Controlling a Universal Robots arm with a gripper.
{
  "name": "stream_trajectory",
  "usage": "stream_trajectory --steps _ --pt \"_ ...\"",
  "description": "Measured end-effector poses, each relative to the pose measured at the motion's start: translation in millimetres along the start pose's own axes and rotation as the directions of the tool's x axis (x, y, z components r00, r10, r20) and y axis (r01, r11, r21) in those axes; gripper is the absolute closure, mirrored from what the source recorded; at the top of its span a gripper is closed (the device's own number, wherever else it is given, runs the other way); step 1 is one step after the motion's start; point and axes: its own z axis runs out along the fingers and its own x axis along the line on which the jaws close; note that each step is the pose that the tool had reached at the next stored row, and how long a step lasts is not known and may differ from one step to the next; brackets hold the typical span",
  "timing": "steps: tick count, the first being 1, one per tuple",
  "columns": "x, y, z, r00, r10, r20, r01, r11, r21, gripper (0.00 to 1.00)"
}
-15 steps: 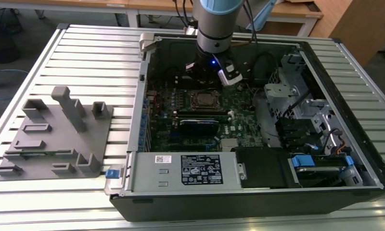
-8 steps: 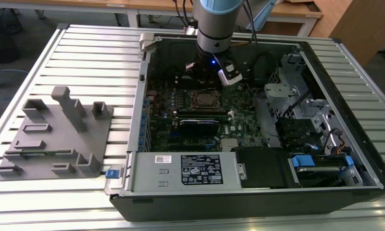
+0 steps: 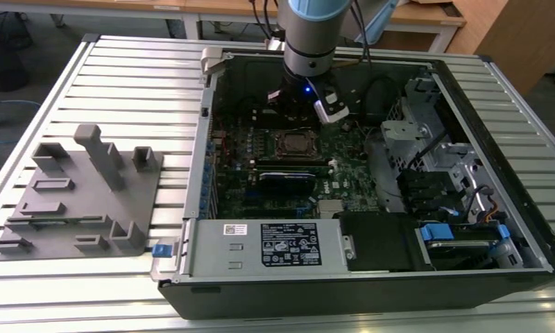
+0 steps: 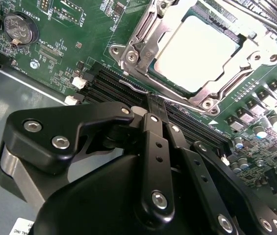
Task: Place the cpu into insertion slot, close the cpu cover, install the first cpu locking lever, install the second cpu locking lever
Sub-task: 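Install the first cpu locking lever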
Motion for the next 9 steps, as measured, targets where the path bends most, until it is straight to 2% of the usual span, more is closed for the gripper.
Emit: stream_trajectory --steps 5,9 --pt "0.0 -0.1 0.3 0.9997 0.023 0.0051 -0.023 0.9997 0.0012 0.89" --pt "0.0 0.1 0.4 0.9997 0.025 0.0058 -0.025 0.9997 0.0011 0.89"
